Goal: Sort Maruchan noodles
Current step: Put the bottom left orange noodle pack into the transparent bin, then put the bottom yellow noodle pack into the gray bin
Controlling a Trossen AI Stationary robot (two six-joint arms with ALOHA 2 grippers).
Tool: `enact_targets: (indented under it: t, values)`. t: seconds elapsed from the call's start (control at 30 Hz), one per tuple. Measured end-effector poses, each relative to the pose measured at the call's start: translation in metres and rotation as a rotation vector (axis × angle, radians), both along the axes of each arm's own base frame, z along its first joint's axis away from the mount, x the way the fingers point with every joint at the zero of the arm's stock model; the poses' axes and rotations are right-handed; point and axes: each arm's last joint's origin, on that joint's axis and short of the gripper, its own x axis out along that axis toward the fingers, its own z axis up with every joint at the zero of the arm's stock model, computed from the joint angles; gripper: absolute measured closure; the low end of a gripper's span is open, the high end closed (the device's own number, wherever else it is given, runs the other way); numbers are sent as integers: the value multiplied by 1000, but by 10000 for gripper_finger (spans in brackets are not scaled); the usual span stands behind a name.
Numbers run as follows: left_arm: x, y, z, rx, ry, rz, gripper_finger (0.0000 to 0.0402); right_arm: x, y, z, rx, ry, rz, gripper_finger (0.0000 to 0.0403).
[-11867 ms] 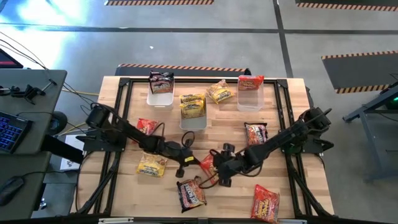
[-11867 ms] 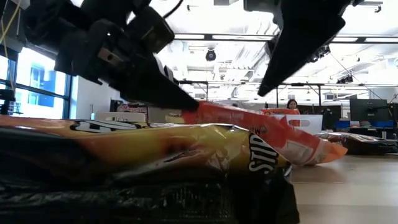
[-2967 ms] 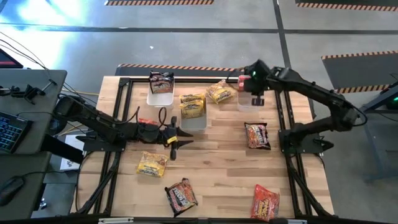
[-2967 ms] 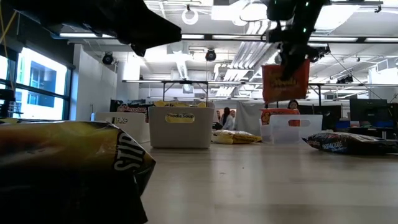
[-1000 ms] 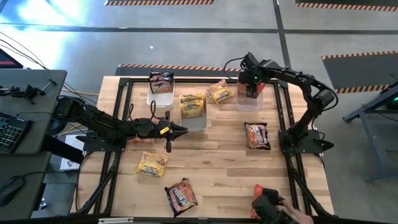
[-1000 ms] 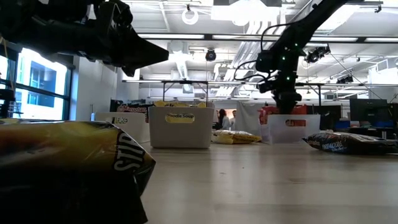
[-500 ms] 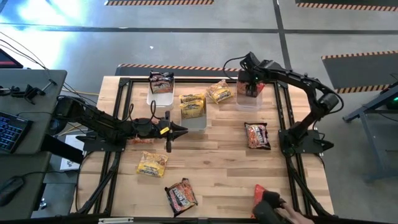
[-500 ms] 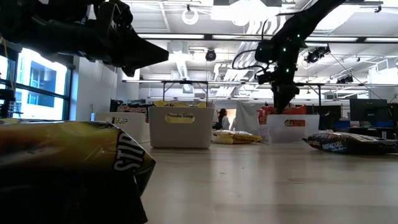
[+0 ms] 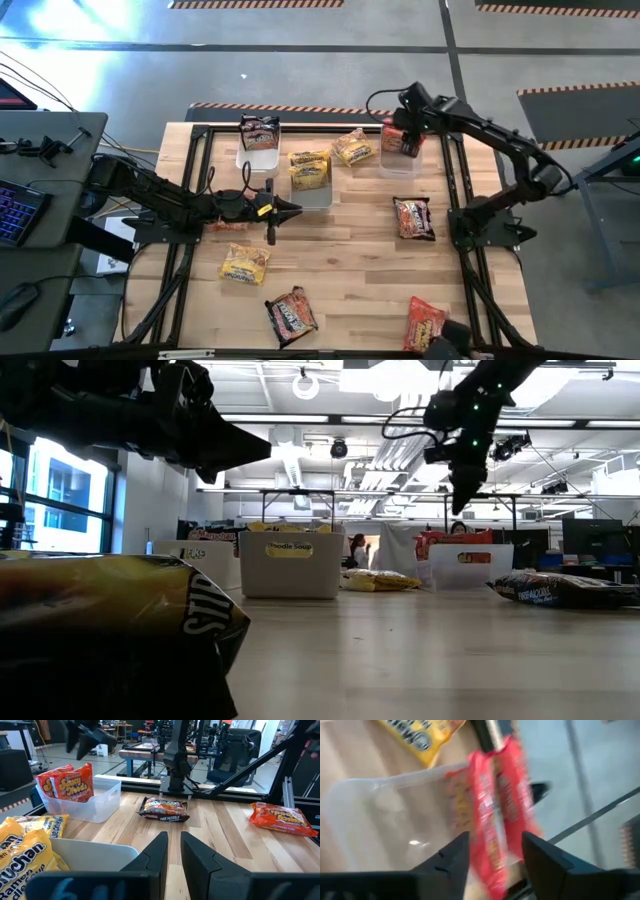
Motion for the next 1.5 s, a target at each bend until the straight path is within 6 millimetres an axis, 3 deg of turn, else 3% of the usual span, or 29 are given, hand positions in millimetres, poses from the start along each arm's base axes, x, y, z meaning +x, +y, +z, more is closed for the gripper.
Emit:
enact_targets:
  t: [0.27,0.53,0.7,1.17,1.5]
  values:
    - [0,0,0,0,1,0,361,0,3,-32,239,-20,-92,391]
    - [0,0,-1,1,7,0,361,-3,-6,-76,191,91,-231,378]
    - [0,0,-1,1,7,0,361,-4,-13,-88,151,84,-301,396]
    - [0,0,-1,1,8,0,361,-1,-14,-87,110,39,-310,402]
    - [0,0,-2,8,23,-1,361,-3,12,-38,-78,-168,-232,403]
